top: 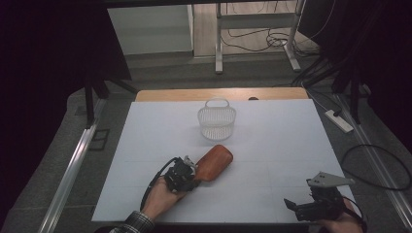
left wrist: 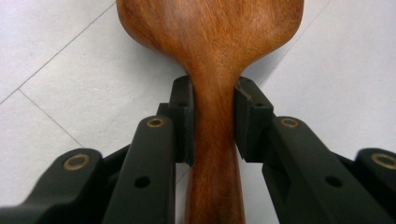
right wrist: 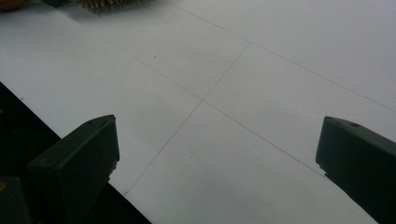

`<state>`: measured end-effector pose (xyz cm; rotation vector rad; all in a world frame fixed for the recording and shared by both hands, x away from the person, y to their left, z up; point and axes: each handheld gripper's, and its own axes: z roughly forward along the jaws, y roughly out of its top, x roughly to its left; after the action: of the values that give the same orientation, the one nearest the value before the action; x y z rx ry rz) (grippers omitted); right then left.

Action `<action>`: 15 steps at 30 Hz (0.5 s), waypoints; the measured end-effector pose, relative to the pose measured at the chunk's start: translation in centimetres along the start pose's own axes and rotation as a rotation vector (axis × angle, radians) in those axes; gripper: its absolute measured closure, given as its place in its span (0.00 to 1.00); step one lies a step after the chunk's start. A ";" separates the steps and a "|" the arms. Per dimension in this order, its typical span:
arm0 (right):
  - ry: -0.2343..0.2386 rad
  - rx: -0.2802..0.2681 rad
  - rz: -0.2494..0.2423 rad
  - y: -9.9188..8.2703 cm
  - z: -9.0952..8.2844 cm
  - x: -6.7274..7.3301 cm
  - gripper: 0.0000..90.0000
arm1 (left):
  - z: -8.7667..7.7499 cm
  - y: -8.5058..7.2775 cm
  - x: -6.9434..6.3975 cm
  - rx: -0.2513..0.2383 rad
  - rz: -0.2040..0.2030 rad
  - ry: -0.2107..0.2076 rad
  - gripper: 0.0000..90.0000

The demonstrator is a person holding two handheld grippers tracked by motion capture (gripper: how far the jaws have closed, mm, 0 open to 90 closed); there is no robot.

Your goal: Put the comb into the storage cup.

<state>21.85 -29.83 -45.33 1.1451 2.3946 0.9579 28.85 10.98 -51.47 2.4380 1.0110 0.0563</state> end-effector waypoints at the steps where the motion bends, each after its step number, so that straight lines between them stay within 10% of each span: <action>1: 0.000 0.000 0.000 0.0 0.0 0.0 0.00 | 0.0 0.0 0.0 -0.001 -0.001 -0.002 0.79; 15: -0.001 -0.001 -0.004 0.0 0.0 0.0 0.00 | -0.4 0.0 0.3 -0.037 -0.019 -0.033 0.80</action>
<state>21.82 -29.80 -45.32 1.1399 2.3944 0.9573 28.99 11.40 -51.19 2.3875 1.0102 0.0279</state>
